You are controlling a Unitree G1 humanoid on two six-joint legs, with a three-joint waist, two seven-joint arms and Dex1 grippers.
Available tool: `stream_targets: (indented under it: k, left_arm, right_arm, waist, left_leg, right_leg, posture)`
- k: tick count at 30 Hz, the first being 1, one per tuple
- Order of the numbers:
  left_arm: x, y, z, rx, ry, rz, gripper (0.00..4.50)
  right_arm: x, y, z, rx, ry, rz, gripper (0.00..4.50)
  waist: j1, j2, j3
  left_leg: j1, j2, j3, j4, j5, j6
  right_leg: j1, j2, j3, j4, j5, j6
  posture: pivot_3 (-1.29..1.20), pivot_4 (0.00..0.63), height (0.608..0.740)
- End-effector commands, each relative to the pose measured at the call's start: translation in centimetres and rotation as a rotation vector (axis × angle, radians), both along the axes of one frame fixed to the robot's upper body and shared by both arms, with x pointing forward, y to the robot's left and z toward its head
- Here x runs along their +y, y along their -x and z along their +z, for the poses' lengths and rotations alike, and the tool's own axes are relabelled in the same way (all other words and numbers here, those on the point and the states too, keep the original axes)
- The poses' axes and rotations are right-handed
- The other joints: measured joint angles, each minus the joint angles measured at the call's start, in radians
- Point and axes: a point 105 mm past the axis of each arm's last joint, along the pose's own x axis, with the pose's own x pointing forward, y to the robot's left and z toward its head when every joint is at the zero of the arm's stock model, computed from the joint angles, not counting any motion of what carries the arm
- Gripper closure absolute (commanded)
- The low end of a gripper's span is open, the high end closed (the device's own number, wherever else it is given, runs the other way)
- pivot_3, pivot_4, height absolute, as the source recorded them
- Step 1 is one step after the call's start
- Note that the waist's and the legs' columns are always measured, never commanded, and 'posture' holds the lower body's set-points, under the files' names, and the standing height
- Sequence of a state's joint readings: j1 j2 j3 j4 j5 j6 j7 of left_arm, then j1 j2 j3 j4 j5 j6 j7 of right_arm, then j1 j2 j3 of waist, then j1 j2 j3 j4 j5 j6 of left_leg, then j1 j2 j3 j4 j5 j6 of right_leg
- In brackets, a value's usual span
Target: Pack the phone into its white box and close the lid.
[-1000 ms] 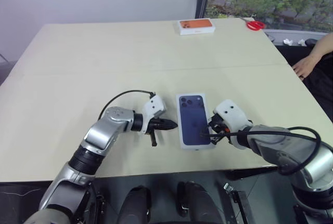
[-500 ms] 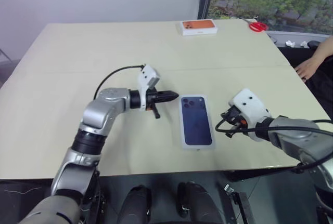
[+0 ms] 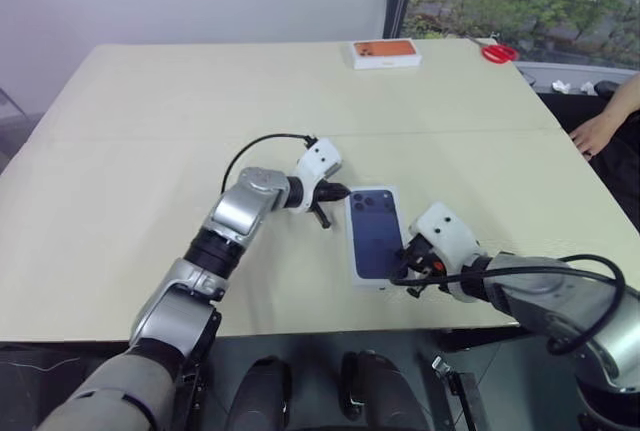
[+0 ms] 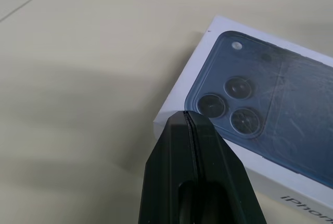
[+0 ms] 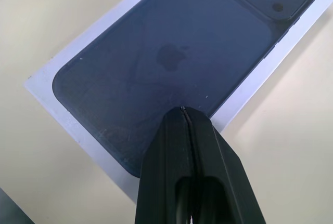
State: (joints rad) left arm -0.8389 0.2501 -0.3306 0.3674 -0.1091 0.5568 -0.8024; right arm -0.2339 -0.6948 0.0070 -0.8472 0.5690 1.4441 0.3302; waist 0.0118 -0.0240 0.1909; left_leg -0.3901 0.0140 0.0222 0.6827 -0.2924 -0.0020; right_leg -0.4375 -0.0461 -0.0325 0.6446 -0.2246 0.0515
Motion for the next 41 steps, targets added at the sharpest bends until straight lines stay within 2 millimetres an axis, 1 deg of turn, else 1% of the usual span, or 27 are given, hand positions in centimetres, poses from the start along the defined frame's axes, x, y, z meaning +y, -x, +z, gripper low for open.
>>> stream_targets:
  k: [1,4,5,6,7,9,11,13,16,17,18,19,21,23,25,27,29,31,34,41]
  left_arm:
    - [0.7,0.2,-1.9,0.041,-0.057,0.017,4.5]
    - [1.2,0.3,-1.5,0.033,-0.032,0.022,4.5]
    - [1.4,0.2,-0.8,0.029,0.016,0.028,4.5]
    - [2.0,0.0,0.7,-0.01,0.096,0.038,4.5]
    - [2.6,0.0,1.9,-0.041,0.151,0.047,4.5]
    - [4.0,-0.1,3.9,-0.107,0.233,0.069,4.5]
    - [7.3,-0.3,6.1,-0.151,0.323,0.149,4.5]
    - [10.6,-0.3,7.0,-0.175,0.362,0.225,4.5]
    - [14.0,0.1,6.5,-0.16,0.366,0.311,4.5]
    - [14.9,0.2,6.4,-0.155,0.363,0.33,4.5]
    - [16.1,0.8,5.8,-0.155,0.334,0.345,4.5]
    - [16.8,1.2,5.5,-0.155,0.312,0.35,4.5]
    - [19.3,2.6,3.9,-0.139,0.241,0.392,4.5]
    - [20.4,3.4,3.1,-0.127,0.209,0.415,4.5]
    - [22.1,4.3,2.0,-0.105,0.191,0.461,4.5]
    - [23.6,5.1,1.5,-0.1,0.181,0.504,4.5]
    - [24.5,5.5,1.5,-0.108,0.184,0.534,4.5]
    - [24.6,6.0,1.4,-0.122,0.197,0.568,4.5]
    - [25.4,6.2,1.4,-0.12,0.207,0.586,4.5]
    - [25.1,6.0,1.6,-0.119,0.216,0.579,4.5]
  right_arm:
    - [0.1,0.5,-0.7,0.029,0.012,-0.007,4.48]
    - [0.0,0.4,-0.6,0.027,0.012,-0.011,4.48]
    - [0.0,0.3,-0.5,0.017,0.011,-0.012,4.48]
    - [-0.3,-0.3,0.4,-0.042,0.008,-0.031,4.48]
    - [-0.5,-0.8,1.0,-0.087,0.006,-0.044,4.48]
    - [-1.6,-2.2,2.8,-0.207,-0.003,-0.101,4.48]
    - [-3.6,-3.8,5.3,-0.368,-0.039,-0.191,4.48]
    - [-4.9,-4.4,6.5,-0.459,-0.065,-0.236,4.48]
    - [-6.0,-4.7,6.7,-0.478,-0.135,-0.254,4.48]
    - [-6.1,-4.8,6.7,-0.481,-0.15,-0.258,4.48]
    - [-6.5,-4.9,6.7,-0.484,-0.178,-0.261,4.48]
    - [-6.8,-5.0,6.7,-0.486,-0.195,-0.261,4.48]
    - [-7.1,-4.9,6.5,-0.47,-0.26,-0.238,4.48]
    - [-7.3,-4.8,6.4,-0.459,-0.298,-0.222,4.48]
    - [-6.8,-4.7,5.9,-0.427,-0.324,-0.184,4.48]
    - [-6.3,-4.8,5.3,-0.395,-0.343,-0.15,4.48]
    - [-6.0,-5.0,4.9,-0.38,-0.347,-0.128,4.48]
    - [-6.5,-5.2,4.5,-0.369,-0.344,-0.121,4.48]
    - [-5.7,-5.7,4.2,-0.362,-0.351,-0.107,4.48]
    - [-4.9,-5.6,4.1,-0.362,-0.362,-0.087,4.48]
  waist:
    - [0.0,-0.001,-0.001]
    - [-0.001,-0.001,-0.001]
    - [-0.001,-0.001,-0.001]
    - [-0.003,-0.001,-0.001]
    - [-0.007,-0.001,-0.001]
    - [-0.01,-0.001,-0.001]
    - [-0.009,-0.001,0.0]
    - [-0.009,-0.001,0.0]
    - [-0.007,0.0,-0.001]
    - [-0.006,0.0,-0.001]
    - [-0.006,0.0,-0.001]
    - [-0.006,0.0,-0.001]
    - [-0.006,-0.001,-0.001]
    - [-0.006,-0.001,0.0]
    - [-0.005,0.0,0.0]
    - [-0.004,0.0,0.0]
    - [-0.004,0.0,0.0]
    - [-0.003,0.0,0.0]
    - [0.001,0.0,0.0]
    - [-0.001,0.0,0.0]
  left_leg:
    - [0.0,0.0,0.0,0.0,0.0,0.0]
    - [0.001,0.0,0.0,0.0,0.0,0.0]
    - [0.001,0.0,0.0,0.0,0.0,0.0]
    - [0.001,0.0,0.0,0.0,0.0,0.0]
    - [0.001,0.0,0.0,0.0,0.0,0.0]
    - [0.0,0.001,0.0,0.0,0.0,0.0]
    - [-0.002,0.001,0.0,0.0,0.0,0.0]
    - [-0.002,0.001,0.0,0.0,0.0,0.0]
    - [-0.001,0.001,0.001,-0.001,0.0,0.0]
    - [0.0,0.001,0.001,-0.001,0.0,0.0]
    - [0.0,0.001,0.001,-0.001,0.0,0.0]
    - [0.0,0.001,0.001,0.0,0.0,0.0]
    - [-0.001,0.001,0.001,0.0,0.0,0.0]
    - [-0.001,0.001,0.001,0.0,0.0,0.0]
    - [-0.001,0.001,0.001,0.0,0.0,0.0]
    - [0.0,0.001,0.001,0.0,0.0,0.0]
    - [0.0,0.001,0.001,0.0,0.0,0.0]
    - [0.0,0.001,0.001,0.0,0.0,0.0]
    - [-0.001,0.001,0.001,0.0,0.0,0.0]
    - [-0.001,0.001,0.002,0.0,0.0,0.0]
  right_leg:
    - [0.0,0.0,0.0,0.0,0.0,0.0]
    - [0.001,0.0,0.0,0.0,0.0,0.0]
    - [0.001,0.0,0.0,0.0,0.0,0.0]
    - [0.001,0.0,0.0,0.0,0.0,0.0]
    - [0.001,0.0,0.0,0.0,0.0,0.0]
    - [-0.001,0.0,0.0,0.001,0.0,0.0]
    - [-0.003,0.0,0.0,0.001,0.0,0.0]
    - [-0.003,0.0,0.0,0.001,0.0,0.0]
    - [-0.002,0.0,0.0,0.001,0.0,0.0]
    - [-0.002,0.0,0.0,0.001,0.0,0.0]
    - [-0.002,0.0,0.0,0.001,0.0,0.0]
    - [-0.002,0.0,0.0,0.001,0.0,0.0]
    - [-0.002,-0.001,0.0,0.001,0.0,0.0]
    - [-0.002,-0.001,0.0,0.001,0.0,0.0]
    - [-0.002,-0.001,0.0,0.001,0.0,0.0]
    - [-0.002,-0.001,0.0,0.001,0.0,0.0]
    - [-0.002,-0.001,0.0,0.001,0.0,0.0]
    - [-0.002,-0.001,0.0,0.001,0.0,0.0]
    - [-0.002,-0.002,0.0,0.0,0.0,0.0]
    - [-0.002,-0.002,0.001,0.001,0.0,0.0]
  posture:
    - [0.0,0.15,0.74]
    - [0.0,0.15,0.74]
    - [0.0,0.15,0.74]
    - [0.0,0.15,0.74]
    - [0.0,0.15,0.74]
    - [0.0,0.15,0.74]
    - [0.0,0.15,0.74]
    - [0.0,0.15,0.74]
    - [0.0,0.15,0.74]
    - [0.0,0.15,0.74]
    - [0.0,0.15,0.74]
    - [0.0,0.15,0.74]
    - [0.0,0.15,0.74]
    - [0.0,0.15,0.74]
    - [0.0,0.15,0.74]
    - [0.0,0.15,0.74]
    - [0.0,0.15,0.74]
    - [0.0,0.15,0.74]
    - [0.0,0.15,0.74]
    - [0.0,0.15,0.74]
